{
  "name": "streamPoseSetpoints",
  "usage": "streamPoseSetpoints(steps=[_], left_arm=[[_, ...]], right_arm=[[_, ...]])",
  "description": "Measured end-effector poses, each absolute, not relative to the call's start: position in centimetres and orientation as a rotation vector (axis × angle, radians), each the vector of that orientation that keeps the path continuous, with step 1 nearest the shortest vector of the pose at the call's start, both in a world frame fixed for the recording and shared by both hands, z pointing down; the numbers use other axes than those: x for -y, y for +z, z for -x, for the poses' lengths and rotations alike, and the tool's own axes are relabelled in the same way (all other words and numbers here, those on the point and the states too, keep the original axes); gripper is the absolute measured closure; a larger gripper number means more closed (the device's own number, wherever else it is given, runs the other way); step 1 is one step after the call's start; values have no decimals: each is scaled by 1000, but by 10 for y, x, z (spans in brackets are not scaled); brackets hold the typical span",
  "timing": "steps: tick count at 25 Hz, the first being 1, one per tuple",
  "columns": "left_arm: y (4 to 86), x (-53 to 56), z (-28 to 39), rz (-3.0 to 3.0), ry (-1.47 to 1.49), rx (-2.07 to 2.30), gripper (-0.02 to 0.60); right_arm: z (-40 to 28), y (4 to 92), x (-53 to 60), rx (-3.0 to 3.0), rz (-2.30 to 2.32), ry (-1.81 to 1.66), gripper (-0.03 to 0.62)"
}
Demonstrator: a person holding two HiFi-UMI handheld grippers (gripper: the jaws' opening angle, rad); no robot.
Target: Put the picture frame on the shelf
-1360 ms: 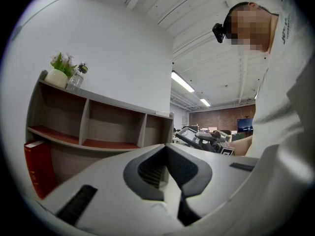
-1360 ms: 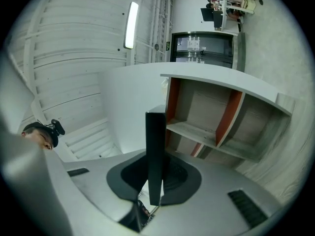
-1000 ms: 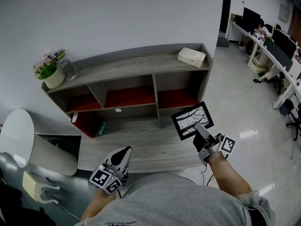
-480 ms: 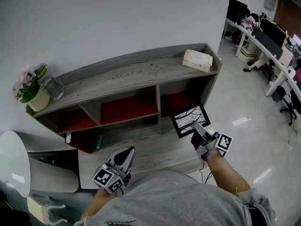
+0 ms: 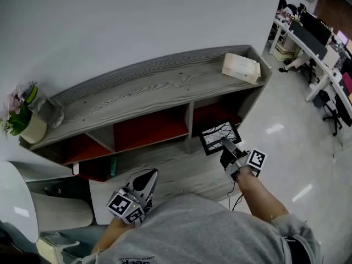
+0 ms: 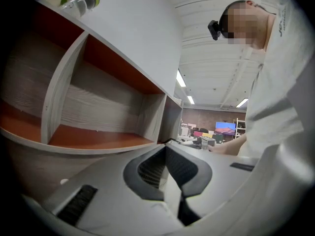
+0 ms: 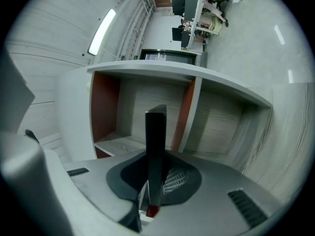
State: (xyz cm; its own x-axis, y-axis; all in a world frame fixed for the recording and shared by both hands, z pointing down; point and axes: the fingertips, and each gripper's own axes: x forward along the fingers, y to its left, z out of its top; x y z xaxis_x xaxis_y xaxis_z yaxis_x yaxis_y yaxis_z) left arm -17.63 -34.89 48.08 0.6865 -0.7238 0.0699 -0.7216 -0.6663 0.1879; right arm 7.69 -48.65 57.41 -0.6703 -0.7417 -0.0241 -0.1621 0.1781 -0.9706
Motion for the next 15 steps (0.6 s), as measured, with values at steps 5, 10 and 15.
streamPoseSetpoints(steps=[5,10,15], left_arm=[[489,350,187,-2661,-3,1194,564],[490,350,189,-2649,-3,1202,564],[491,354,189,-2647,-7,1203,563]], right_arm=[[-70,590,503,-1875,866,-1592,549],[-69,601,511,-1770,859,-1668,540],[-63,606,518,-1730,863,-1723,534]])
